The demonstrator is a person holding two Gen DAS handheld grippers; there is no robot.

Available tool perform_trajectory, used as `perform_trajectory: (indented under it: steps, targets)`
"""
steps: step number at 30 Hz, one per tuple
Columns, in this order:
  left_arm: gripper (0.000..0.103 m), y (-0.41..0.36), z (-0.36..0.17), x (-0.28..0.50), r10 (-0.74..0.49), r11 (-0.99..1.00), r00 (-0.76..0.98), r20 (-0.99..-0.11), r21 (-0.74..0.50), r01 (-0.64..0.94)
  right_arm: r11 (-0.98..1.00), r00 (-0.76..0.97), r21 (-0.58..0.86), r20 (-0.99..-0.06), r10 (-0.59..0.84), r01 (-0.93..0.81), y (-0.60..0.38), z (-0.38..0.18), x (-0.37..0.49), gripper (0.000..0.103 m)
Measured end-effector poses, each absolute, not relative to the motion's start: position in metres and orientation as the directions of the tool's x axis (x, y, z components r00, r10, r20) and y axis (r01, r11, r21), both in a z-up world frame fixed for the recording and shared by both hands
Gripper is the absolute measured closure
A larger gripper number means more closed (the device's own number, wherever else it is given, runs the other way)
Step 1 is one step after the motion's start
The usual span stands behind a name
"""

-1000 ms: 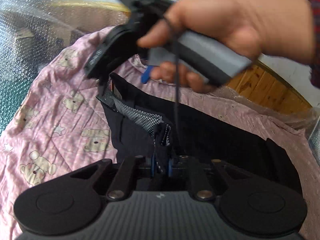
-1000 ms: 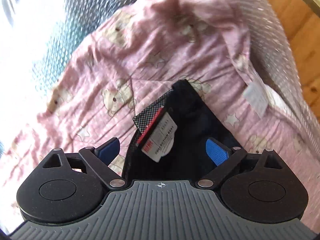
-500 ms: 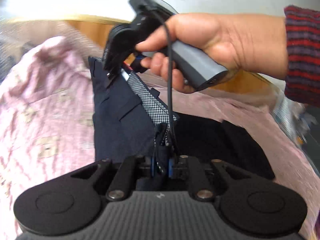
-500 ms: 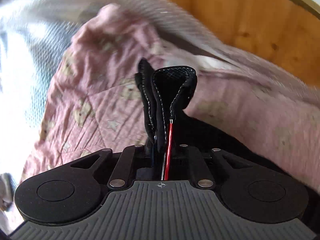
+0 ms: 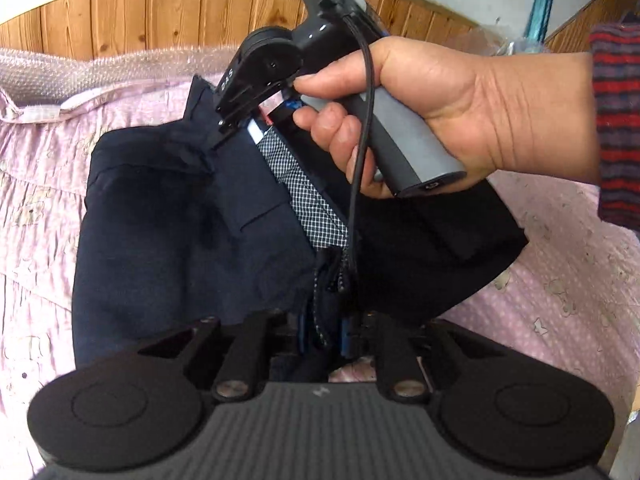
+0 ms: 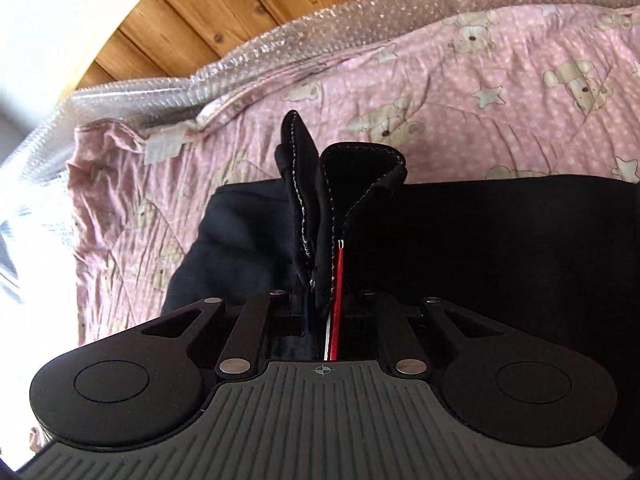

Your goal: Fold clothes

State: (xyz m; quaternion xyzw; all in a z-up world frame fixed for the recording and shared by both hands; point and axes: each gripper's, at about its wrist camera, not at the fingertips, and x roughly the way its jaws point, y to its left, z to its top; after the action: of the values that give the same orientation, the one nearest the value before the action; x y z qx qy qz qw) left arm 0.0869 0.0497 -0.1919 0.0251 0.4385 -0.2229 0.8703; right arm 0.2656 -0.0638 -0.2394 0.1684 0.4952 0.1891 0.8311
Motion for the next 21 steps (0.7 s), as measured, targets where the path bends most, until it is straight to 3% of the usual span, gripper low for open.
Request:
perform_trajectory:
  steps: [2, 3, 4, 5, 8, 12, 15, 17, 18, 21]
  targets:
    - [0.07, 0.046, -0.195, 0.084, -0.347, 0.911, 0.494, -0.797, -0.161, 0.381, 0.894, 0.438, 0.415, -0.782, 0.445, -0.167, -0.061, -0.25, 0.268, 0.076]
    - [0.067, 0.049, -0.193, 0.08, -0.363, 0.908, 0.483, -0.797, -0.185, 0.376, 0.901, 0.45, 0.391, -0.781, 0.432, -0.187, -0.063, -0.249, 0.266, 0.074]
    - [0.061, 0.053, -0.189, 0.075, -0.381, 0.903, 0.476, -0.793, -0.208, 0.376, 0.908, 0.465, 0.365, -0.78, 0.418, -0.205, -0.066, -0.247, 0.263, 0.059]
    - [0.051, 0.061, -0.182, 0.067, -0.406, 0.894, 0.475, -0.781, -0.23, 0.385, 0.93, 0.506, 0.317, -0.781, 0.367, -0.185, -0.072, -0.239, 0.256, 0.052]
    - [0.039, 0.093, -0.163, 0.051, -0.464, 0.873, 0.47, -0.751, -0.298, 0.386, 0.948, 0.61, 0.296, -0.731, 0.305, -0.12, -0.1, -0.211, 0.222, 0.051]
    - [0.037, 0.152, -0.145, 0.044, -0.503, 0.862, 0.475, -0.722, -0.384, 0.33, 0.888, 0.643, 0.453, -0.658, 0.392, -0.078, -0.13, -0.198, 0.157, 0.05]
    - [0.034, 0.19, -0.147, 0.082, -0.422, 0.903, 0.541, -0.728, -0.392, 0.176, 0.854, 0.605, 0.514, -0.658, 0.449, -0.075, -0.119, -0.217, 0.112, 0.046]
    - [0.034, 0.205, -0.155, 0.125, -0.375, 0.912, 0.563, -0.737, -0.401, 0.082, 0.832, 0.58, 0.551, -0.656, 0.484, -0.071, -0.111, -0.23, 0.082, 0.039]
    - [0.034, 0.212, -0.161, 0.15, -0.354, 0.913, 0.569, -0.742, -0.407, 0.038, 0.848, 0.574, 0.527, -0.678, 0.459, -0.056, -0.104, -0.237, 0.07, 0.033]
    - [0.036, 0.224, -0.182, 0.218, -0.344, 0.899, 0.547, -0.763, -0.436, -0.043, 0.884, 0.571, 0.465, -0.715, 0.404, -0.044, -0.089, -0.248, 0.044, 0.03]
